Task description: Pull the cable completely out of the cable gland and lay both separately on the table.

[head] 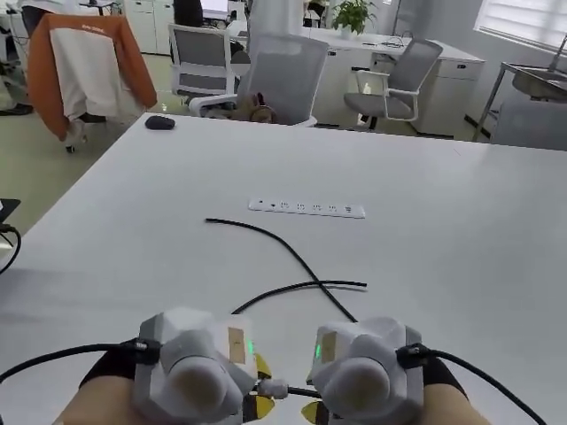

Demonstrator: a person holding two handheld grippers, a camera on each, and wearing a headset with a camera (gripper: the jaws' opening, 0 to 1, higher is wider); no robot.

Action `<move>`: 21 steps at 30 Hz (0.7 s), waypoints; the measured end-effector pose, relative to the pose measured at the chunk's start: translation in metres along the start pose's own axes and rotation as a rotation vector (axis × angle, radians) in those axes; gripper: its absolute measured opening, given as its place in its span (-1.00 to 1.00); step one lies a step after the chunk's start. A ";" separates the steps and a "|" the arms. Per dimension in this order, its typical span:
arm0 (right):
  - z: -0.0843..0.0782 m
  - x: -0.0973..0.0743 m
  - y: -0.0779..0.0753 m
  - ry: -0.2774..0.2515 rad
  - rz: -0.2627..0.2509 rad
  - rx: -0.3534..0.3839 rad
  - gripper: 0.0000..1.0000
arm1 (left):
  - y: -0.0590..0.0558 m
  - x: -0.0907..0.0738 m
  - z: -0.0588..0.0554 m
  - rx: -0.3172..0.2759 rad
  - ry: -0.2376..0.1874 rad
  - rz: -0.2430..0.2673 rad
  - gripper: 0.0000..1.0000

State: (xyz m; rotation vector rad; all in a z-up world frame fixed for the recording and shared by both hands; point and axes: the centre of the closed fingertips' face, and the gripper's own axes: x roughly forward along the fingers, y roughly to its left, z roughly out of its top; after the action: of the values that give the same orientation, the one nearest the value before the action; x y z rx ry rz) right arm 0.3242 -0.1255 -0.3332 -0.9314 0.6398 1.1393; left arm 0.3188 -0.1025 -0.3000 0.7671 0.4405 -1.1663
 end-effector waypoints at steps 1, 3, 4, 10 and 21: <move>-0.001 0.001 0.002 0.002 0.010 -0.005 -0.90 | 0.000 0.000 0.000 0.000 0.000 -0.002 -0.67; -0.004 0.003 0.005 0.013 0.028 -0.009 -0.97 | -0.001 0.001 0.000 0.001 0.001 -0.004 -0.67; -0.005 0.003 0.005 0.021 0.026 -0.016 -0.98 | -0.001 0.002 0.000 0.002 0.000 -0.005 -0.67; -0.010 0.005 0.001 0.037 0.016 0.002 -0.98 | 0.000 0.003 0.001 0.000 -0.003 -0.005 -0.67; -0.040 0.005 -0.009 0.159 -0.016 0.071 -1.00 | 0.005 0.001 -0.006 0.001 0.028 0.020 -0.67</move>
State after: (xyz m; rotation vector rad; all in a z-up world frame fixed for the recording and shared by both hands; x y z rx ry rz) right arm 0.3348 -0.1590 -0.3538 -0.9712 0.7953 1.0282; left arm 0.3244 -0.0981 -0.3032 0.7883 0.4546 -1.1380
